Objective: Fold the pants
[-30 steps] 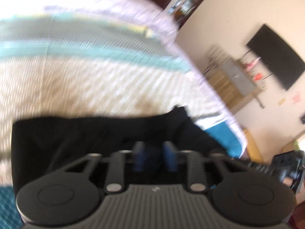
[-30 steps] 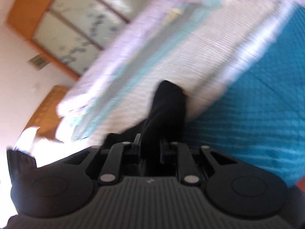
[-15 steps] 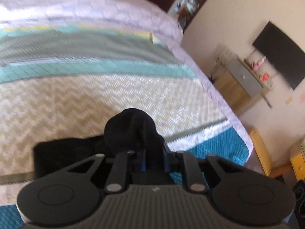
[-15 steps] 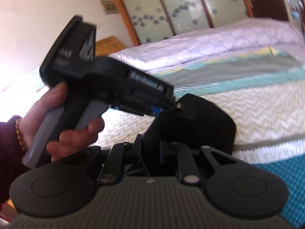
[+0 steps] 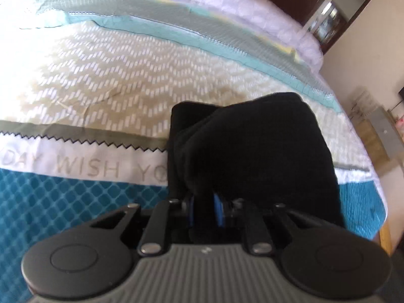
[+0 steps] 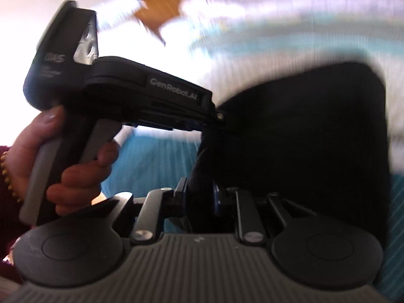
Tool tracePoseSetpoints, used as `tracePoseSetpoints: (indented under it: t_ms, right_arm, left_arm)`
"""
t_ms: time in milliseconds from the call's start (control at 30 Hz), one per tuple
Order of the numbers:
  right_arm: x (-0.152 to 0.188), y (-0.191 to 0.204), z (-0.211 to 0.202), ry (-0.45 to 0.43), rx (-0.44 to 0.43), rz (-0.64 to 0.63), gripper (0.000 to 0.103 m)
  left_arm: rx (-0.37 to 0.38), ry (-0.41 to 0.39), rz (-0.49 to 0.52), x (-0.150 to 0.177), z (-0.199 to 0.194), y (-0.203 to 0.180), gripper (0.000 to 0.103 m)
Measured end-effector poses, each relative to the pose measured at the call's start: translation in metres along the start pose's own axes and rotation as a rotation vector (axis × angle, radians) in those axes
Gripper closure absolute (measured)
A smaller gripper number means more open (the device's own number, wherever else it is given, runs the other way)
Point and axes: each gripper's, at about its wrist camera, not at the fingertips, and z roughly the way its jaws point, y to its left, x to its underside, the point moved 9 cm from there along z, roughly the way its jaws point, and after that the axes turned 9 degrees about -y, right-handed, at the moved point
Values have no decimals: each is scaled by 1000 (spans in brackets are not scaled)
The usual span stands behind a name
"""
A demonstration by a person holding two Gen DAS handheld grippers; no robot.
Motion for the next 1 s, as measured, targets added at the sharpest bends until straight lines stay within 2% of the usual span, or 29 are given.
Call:
tracePoseSetpoints:
  t_ms: [33, 67, 100, 167, 267, 367, 400, 433, 500, 533, 567, 633, 700, 733, 767, 800, 867, 1000]
  right_arm:
    - [-2, -1, -3, -21, -15, -2, 79]
    - [-6, -1, -8, -23, -13, -7, 73]
    - [-11, 0, -16, -26, -29, -4, 63]
    - [-19, 5, -40, -64, -83, 8, 57]
    - [-37, -3, -78, -152, -79, -6, 57]
    - [-61, -37, -99, -227, 20, 63, 59]
    - [-70, -52, -101, -238, 69, 88, 66]
    - [-75, -64, -100, -238, 99, 106, 68]
    - [-77, -83, -86, -204, 110, 146, 71]
    - [-70, -90, -77, -169, 120, 171, 71]
    - [-59, -91, -71, -138, 113, 187, 70]
    - [-46, -85, -52, -112, 121, 189, 70]
    - [-39, -76, -53, -123, 116, 207, 70]
    - [-40, -73, -52, -124, 115, 210, 70]
    - [-40, -71, -52, -124, 122, 205, 70]
    - [-40, -69, -51, -125, 129, 199, 70]
    - [-42, -72, -49, -118, 135, 188, 72]
    - [-41, -79, -38, -106, 149, 178, 75]
  left_arm:
    - [0, -17, 15, -2, 0, -3, 87]
    - [-4, -28, 29, -4, 0, -7, 87]
    - [-12, -35, 53, -5, 0, -10, 86]
    - [-33, -42, 113, -5, -1, -15, 83]
    - [-43, -61, 155, -2, -6, -18, 82]
    - [-43, -66, 142, -3, -5, -16, 80]
    - [-39, -65, 131, -5, -5, -14, 79]
    - [-35, -64, 119, -6, -6, -13, 79]
    - [-19, -59, 88, -12, -6, -11, 65]
    - [-3, -61, 71, -16, -6, -12, 53]
    - [22, -60, 49, -21, -6, -13, 49]
    - [69, -44, -9, -30, -1, -15, 48]
    - [84, -37, -49, -40, 7, -16, 50]
    - [58, -40, -47, -43, 13, -16, 58]
    - [17, -44, -35, -46, 20, -14, 80]
    - [-15, -53, -20, -49, 26, -11, 89]
    - [-53, -100, 30, -50, 33, -10, 93]
    - [-191, -152, 228, -28, 54, -13, 92]
